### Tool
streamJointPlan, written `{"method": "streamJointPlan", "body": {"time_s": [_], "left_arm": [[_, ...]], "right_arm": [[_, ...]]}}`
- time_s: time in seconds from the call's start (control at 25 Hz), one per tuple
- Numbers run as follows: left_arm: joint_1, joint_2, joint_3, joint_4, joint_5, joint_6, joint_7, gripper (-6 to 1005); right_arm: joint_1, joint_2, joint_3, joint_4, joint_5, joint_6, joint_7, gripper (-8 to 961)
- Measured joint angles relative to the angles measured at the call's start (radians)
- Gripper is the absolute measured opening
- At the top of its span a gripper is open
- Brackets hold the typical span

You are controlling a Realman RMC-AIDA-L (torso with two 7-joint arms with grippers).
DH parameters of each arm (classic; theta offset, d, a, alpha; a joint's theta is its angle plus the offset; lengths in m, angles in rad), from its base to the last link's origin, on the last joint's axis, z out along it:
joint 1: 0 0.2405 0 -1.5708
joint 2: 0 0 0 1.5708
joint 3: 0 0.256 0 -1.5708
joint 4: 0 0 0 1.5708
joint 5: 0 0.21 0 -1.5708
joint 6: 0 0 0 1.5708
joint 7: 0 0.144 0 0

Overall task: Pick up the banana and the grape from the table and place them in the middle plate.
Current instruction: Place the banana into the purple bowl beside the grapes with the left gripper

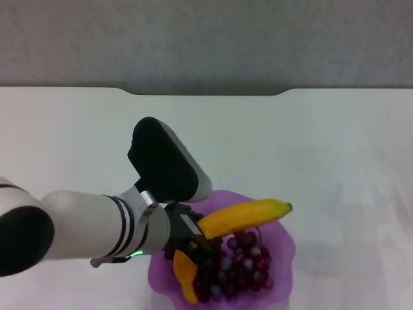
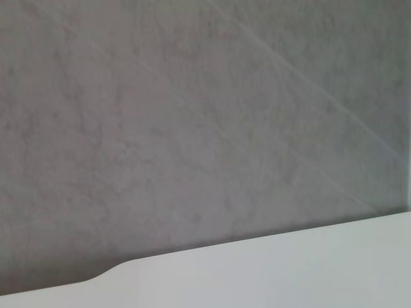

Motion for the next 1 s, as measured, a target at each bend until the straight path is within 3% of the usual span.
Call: {"method": "streamJointPlan", "body": {"time_s": [0.12,0.52,0.76,1.0], "left_arm": [[-0.030,0.000,0.003,0.058,-0.001,0.004,-0.011,509],[-0.039,0.000,0.030,0.061,0.015,-0.008,-0.016,510],[-0.035,0.002,0.021,0.030,0.047,-0.020,-0.025,627],[-0.013,0.005,0.017,-0.068,0.192,-0.039,-0.085,753]], "right_arm": [[0.002,0.000,-0.001,0.001,0.000,0.003,0.000,728],[0.005,-0.001,-0.002,0.002,0.000,0.014,-0.002,728],[0.004,-0.002,-0.002,0.003,0.000,0.014,-0.002,728],[0.004,-0.001,-0.002,0.001,0.000,0.022,-0.002,728]]}}
